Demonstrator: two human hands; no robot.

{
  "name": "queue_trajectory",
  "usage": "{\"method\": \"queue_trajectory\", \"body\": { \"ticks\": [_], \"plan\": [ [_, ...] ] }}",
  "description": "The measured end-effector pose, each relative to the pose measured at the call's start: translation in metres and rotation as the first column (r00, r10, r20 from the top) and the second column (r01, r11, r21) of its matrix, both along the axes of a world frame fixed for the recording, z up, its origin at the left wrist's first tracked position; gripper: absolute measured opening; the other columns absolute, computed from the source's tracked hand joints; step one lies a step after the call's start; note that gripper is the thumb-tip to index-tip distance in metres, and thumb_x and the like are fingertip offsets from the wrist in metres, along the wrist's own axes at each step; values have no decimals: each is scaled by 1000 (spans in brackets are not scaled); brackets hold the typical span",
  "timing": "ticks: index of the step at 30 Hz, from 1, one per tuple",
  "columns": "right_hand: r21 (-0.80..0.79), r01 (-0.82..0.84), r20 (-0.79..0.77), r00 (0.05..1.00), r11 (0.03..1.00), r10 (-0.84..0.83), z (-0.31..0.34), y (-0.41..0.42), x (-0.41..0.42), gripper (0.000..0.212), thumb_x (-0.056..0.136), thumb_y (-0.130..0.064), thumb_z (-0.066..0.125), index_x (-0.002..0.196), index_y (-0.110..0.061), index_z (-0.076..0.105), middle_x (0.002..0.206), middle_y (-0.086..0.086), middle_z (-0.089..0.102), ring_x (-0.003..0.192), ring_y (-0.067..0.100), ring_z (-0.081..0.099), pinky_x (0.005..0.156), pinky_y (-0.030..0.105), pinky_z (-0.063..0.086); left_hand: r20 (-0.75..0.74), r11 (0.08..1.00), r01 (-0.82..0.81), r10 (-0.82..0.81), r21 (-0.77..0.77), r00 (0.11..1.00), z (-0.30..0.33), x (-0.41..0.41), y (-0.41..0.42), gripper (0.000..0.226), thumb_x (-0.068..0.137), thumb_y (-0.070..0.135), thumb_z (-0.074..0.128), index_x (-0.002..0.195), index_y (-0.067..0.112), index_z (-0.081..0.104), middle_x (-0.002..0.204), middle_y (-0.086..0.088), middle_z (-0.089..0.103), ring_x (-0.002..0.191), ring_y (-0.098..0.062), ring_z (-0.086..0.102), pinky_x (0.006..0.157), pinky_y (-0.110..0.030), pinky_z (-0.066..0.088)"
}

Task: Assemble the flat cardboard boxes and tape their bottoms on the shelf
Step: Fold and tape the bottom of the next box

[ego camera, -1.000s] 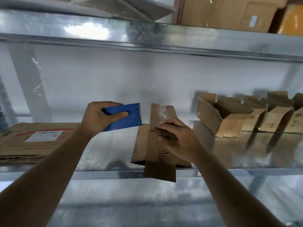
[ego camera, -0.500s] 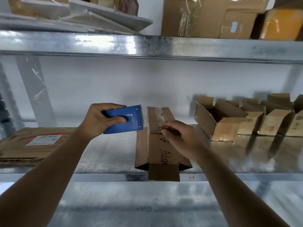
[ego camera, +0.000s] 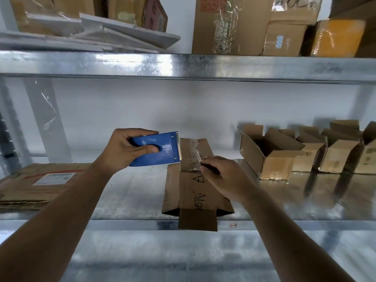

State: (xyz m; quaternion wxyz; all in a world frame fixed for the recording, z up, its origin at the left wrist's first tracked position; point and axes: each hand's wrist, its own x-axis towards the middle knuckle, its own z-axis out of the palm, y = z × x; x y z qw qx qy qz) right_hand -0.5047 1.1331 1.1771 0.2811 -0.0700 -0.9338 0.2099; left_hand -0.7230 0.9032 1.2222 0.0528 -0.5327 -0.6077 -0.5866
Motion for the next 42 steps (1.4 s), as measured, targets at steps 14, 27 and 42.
{"method": "queue_trajectory", "body": {
  "ticks": [14, 27, 42],
  "plan": [
    [-393, -328, -366, 913, 859, 181, 29, -28, -7, 32, 107, -24, 56, 136, -15, 67, 127, -5, 72, 117, 9, 68, 107, 33, 52, 38, 992, 123, -124, 23, 992, 16, 27, 8, 45, 66, 30, 95, 107, 43, 80, 112, 4, 78, 104, -18, 73, 91, -30, 61],
    [-569, -280, -266, 952, 773, 149, 35, -30, -11, 31, 108, -37, 54, 126, -21, 73, 114, -5, 75, 105, 9, 71, 97, 34, 57, 53, 981, 188, -190, 36, 980, 30, 46, 8, 53, 56, 62, 93, 105, 44, 80, 111, 8, 78, 104, -14, 73, 85, -25, 60],
    [-667, -601, -498, 800, 440, 336, 34, -25, 5, 37, 91, 7, 69, 127, 3, 66, 120, 19, 73, 102, 34, 75, 88, 39, 63, 109, 977, 191, -201, 96, 973, 27, 41, 16, 53, 56, 65, 92, 103, 43, 81, 109, 10, 79, 102, -13, 74, 82, -25, 61]
  ]
}}
